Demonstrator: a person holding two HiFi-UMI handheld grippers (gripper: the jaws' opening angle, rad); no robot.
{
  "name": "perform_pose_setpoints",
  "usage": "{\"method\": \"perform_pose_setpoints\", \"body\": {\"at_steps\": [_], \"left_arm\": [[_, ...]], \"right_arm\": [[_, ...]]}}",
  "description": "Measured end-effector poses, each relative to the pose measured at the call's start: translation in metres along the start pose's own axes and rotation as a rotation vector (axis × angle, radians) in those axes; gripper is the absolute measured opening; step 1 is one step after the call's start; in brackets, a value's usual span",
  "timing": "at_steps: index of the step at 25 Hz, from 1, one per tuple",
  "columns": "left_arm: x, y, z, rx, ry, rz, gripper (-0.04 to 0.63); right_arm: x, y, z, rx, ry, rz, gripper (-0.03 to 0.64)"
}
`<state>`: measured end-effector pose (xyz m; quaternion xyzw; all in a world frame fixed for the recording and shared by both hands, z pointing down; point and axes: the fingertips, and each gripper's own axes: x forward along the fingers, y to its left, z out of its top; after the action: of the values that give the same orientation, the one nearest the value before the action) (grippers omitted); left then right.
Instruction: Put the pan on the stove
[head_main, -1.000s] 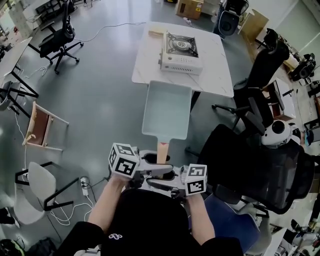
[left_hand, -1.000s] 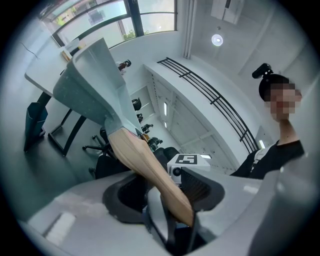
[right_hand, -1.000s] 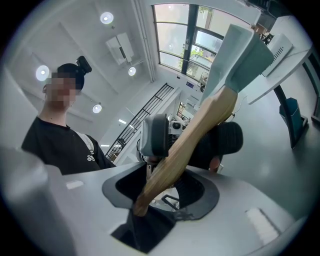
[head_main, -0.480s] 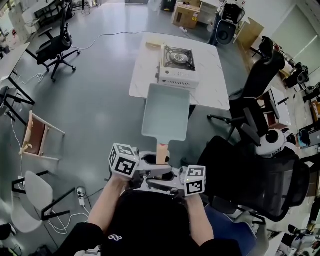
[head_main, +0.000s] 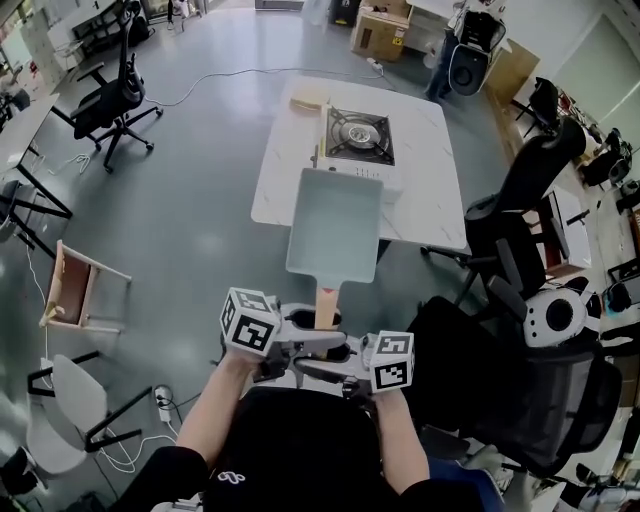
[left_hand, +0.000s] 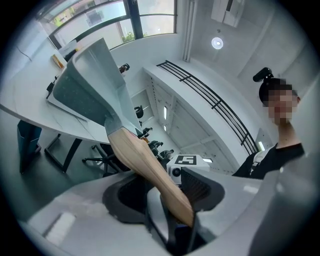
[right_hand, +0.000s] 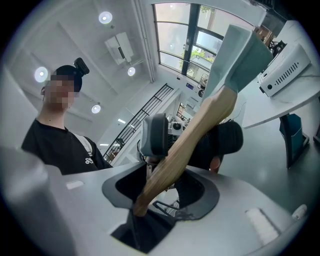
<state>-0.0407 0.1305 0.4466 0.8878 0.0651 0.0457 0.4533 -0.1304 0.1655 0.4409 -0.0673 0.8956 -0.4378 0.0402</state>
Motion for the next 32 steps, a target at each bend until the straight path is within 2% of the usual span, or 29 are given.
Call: {"method": "perform_pose_setpoints", "body": {"at_steps": [10, 32], "left_arm": [[0.028, 0.067, 0.07, -0.044, -0.013, 0.002, 0.22], [0.076, 0.163, 0.163, -0.1, -0.04, 0.055, 0.221]], "right_arm": [[-0.028, -0.068, 0.068, 0.04, 0.023, -0.003, 0.183], [-0.079, -0.162, 0.156, 0.091, 0.068, 0.038, 0.183]]}}
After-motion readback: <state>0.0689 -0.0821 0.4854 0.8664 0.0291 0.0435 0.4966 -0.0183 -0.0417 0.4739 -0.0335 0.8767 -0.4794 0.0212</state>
